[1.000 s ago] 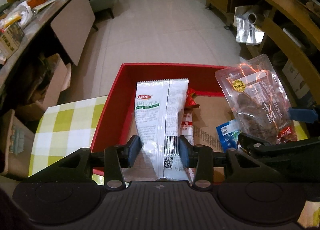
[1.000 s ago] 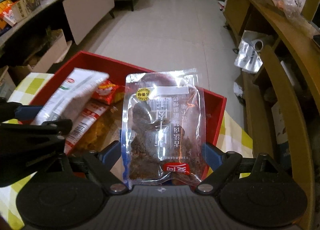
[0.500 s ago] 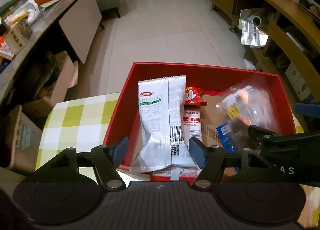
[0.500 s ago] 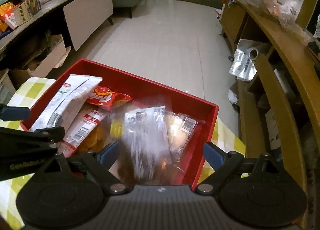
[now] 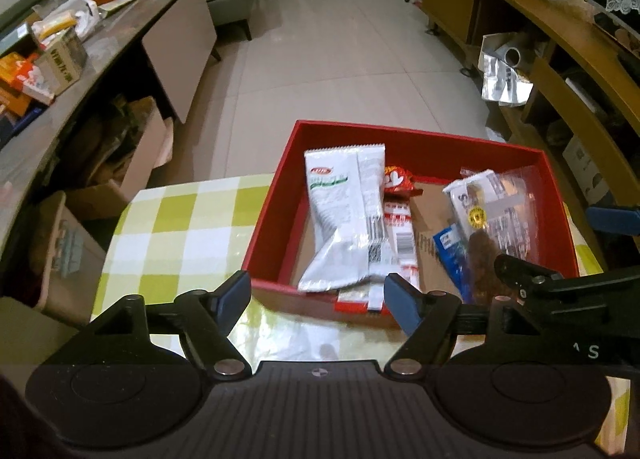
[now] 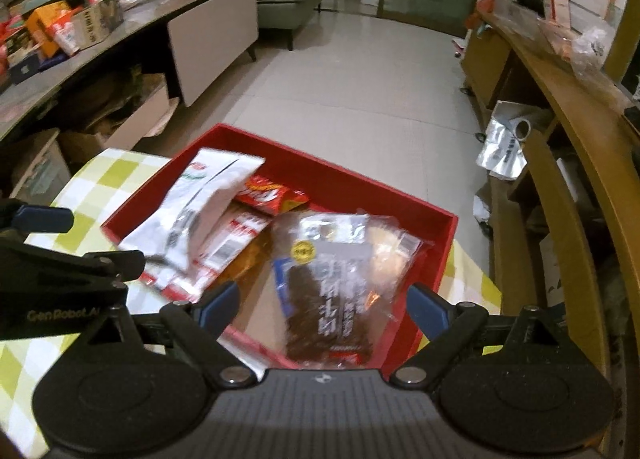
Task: Organize snacks
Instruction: 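Withdraw both tools and lower them over the silver sachet and gold cookie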
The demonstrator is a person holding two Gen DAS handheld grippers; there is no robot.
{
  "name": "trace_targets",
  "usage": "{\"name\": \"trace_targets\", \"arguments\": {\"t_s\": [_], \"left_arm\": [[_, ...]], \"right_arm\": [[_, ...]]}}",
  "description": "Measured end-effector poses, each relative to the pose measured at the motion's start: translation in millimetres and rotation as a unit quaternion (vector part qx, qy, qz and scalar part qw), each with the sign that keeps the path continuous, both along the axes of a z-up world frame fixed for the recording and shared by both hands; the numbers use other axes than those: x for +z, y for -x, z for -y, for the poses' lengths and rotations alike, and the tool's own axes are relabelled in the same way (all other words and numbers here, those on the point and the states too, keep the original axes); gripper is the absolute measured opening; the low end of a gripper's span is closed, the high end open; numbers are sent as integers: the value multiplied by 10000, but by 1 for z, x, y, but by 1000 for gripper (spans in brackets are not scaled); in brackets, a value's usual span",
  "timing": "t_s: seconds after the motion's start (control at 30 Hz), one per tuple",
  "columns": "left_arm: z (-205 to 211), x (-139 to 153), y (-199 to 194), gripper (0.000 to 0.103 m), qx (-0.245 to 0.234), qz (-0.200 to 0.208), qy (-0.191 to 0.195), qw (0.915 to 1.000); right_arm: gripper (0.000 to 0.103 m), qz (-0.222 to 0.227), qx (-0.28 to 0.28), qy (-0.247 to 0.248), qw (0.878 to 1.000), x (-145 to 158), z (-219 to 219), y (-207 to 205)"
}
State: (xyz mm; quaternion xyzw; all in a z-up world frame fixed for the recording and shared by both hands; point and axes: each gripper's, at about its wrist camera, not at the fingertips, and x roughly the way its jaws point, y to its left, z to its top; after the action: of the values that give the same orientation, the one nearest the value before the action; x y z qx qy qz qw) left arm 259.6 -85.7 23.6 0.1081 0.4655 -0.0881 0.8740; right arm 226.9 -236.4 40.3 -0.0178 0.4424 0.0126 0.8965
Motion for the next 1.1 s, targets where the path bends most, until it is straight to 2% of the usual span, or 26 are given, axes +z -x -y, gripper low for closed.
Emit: {"name": "trace_targets", "arguments": {"t_s": [0.2, 0.57, 0.93, 1.1], "left_arm": [[-23, -5, 20, 83, 30, -145, -34, 9999], [-43, -45, 45, 83, 74, -1045, 34, 9945], [-38, -67, 36, 83, 813, -1500, 153, 9852], [-31, -82, 24, 83, 1240, -1758, 258, 9762]], "right_arm": [[98, -116, 481, 78, 9987, -1, -25, 24], [98, -515, 702, 199, 9960, -19, -44, 44], [98, -765, 553, 535, 9941, -27, -38, 48], [98, -759, 425, 527, 9948, -26, -25, 50]]}}
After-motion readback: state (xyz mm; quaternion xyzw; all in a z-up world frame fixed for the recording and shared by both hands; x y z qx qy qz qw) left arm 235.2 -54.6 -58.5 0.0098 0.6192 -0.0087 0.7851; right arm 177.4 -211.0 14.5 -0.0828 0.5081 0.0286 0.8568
